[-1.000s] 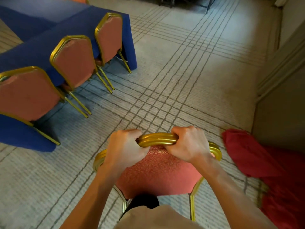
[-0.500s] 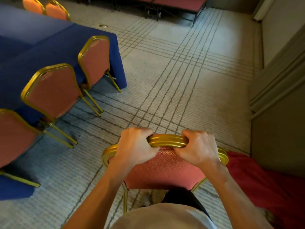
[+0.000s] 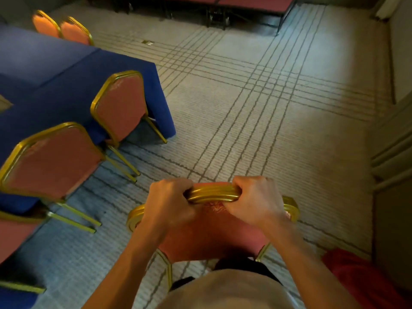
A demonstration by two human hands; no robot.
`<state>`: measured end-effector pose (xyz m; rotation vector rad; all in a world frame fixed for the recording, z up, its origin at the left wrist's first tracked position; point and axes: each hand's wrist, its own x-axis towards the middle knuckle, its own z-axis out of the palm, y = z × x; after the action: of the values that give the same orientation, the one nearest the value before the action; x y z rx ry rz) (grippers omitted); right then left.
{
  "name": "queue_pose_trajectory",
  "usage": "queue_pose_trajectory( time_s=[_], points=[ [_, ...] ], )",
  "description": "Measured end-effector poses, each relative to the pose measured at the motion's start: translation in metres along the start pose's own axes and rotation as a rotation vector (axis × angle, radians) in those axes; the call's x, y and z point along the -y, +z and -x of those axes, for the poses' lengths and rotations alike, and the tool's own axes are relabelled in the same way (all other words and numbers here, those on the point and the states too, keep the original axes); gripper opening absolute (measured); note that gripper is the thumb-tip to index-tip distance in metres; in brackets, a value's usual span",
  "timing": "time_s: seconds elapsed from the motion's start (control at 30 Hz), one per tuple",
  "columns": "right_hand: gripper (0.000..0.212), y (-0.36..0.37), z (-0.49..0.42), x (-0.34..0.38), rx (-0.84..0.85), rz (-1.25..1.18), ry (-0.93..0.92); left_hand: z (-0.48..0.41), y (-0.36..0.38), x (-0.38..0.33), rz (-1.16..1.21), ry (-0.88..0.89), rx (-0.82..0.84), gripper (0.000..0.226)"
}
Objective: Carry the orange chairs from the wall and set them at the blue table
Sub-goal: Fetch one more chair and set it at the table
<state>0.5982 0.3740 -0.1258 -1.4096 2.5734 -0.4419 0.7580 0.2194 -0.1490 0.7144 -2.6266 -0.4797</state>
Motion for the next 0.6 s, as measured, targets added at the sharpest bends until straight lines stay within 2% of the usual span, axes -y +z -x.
queue_pose_trajectory(
  time_s=[0.07,0.2,0.6],
  points=[
    [0.030,-0.008,-0.042,-0.015,0.001,0.010,-0.023,-0.039,0.008,0.003,-0.014,-0.012,-0.025,0.035],
    [0.042,-0.019,-0.109,-0.036,-0.040,0.014,-0.066,-0.101,0.009,0.007,-0.011,-0.041,-0.050,0.027],
    [0.039,-0.027,-0.325,-0.106,-0.051,0.011,-0.050,-0.315,0.064,0.060,-0.008,-0.061,-0.029,0.034]
  ],
)
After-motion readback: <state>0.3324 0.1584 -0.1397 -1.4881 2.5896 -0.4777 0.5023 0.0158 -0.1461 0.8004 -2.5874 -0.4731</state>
